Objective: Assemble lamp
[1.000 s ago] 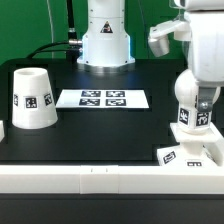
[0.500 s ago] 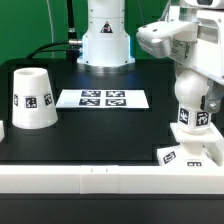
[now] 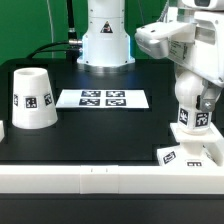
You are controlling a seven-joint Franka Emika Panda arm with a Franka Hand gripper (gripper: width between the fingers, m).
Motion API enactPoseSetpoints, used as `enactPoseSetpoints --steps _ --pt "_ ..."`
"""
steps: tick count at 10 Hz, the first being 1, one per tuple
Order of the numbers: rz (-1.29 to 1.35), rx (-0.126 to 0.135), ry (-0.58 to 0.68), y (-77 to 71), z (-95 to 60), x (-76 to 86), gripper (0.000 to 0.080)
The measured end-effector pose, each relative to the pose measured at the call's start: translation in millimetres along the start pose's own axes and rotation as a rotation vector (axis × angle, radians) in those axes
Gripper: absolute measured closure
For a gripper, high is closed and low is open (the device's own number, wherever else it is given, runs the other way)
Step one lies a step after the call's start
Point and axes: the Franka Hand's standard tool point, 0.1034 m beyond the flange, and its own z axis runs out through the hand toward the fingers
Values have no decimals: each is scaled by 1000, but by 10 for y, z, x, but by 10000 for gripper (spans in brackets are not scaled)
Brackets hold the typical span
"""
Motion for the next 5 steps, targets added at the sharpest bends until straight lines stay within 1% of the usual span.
enactPoseSetpoints --steps 1,2,4,5 --pt "1 0 0 0 0 -6 226" --pt "84 12 0 -16 2 -19 226" --pt "334 30 7 -27 7 -36 226" --pt "434 32 10 -29 9 -40 225"
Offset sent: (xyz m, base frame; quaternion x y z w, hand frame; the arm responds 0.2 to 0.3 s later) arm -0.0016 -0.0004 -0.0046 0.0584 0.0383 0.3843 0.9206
